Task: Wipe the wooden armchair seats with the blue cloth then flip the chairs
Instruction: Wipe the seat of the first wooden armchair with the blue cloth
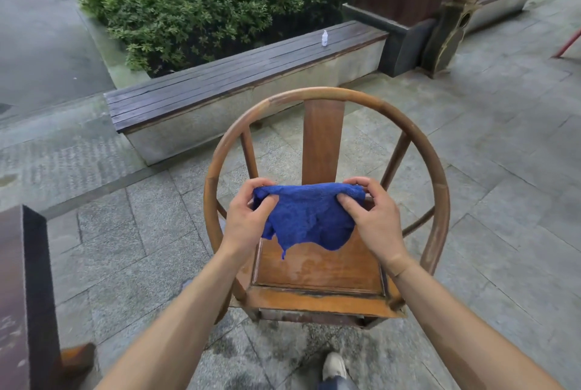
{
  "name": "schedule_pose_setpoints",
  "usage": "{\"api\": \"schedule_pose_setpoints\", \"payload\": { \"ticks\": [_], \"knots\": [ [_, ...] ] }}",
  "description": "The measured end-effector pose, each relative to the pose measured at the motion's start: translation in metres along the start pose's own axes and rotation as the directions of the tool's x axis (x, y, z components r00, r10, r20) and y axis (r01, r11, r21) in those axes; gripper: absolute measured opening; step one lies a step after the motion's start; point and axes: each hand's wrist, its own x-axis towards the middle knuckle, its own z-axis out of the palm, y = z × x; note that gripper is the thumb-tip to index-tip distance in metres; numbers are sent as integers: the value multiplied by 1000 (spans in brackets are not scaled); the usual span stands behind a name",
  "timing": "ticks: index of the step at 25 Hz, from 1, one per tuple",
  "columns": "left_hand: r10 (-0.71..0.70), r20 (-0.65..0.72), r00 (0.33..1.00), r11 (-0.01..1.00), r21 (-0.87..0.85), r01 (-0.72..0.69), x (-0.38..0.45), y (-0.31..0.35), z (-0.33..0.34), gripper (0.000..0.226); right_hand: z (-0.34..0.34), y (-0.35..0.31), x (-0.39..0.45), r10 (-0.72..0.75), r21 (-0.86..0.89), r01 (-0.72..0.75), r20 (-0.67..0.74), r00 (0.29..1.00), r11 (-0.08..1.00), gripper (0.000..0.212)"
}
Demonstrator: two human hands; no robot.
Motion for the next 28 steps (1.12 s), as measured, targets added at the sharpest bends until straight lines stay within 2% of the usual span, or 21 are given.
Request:
{"api": "schedule_pose_setpoints", "payload": {
  "ticks": [2, 5, 8, 13, 17, 20, 23, 25, 28],
  "knots": [
    [-31, -50, 998, 999, 20, 32, 18, -13, 13, 23, 0, 19, 30, 16, -8, -16, 62, 998, 1000, 22],
    [-38, -98, 995, 998, 48, 42, 33, -31, 19, 24, 6, 42, 53, 20, -35, -18, 83, 996, 999, 22],
    [-88, -157, 984, 991, 81, 102, 52, -87, 25, 26, 26, 98, 69, 57, -86, -49, 94, 994, 995, 21],
    [-264, -183, 947, 954, 96, 285, 47, -253, 30, 29, 70, 254, 40, 206, -176, -190, 74, 976, 966, 23],
    [-422, -233, 876, 878, 136, 459, 30, -397, 26, 31, 112, 390, 4, 399, -200, -376, 85, 913, 905, 27],
    [-464, -252, 849, 826, 223, 518, 35, -465, 20, 29, 140, 459, -5, 452, -271, -414, 90, 888, 869, 25],
    [-371, -210, 904, 751, 505, 426, 42, -498, 22, 29, 155, 498, -2, 398, -441, -314, 109, 911, 840, 25],
    [-295, -142, 945, 603, 740, 299, 42, -506, 22, 31, 159, 504, 0, 354, -565, -231, 116, 928, 792, 26],
    [-87, -88, 992, 406, 906, 116, 42, -510, 28, 36, 157, 506, 8, 200, -695, -48, 140, 970, 718, 30]
  ]
}}
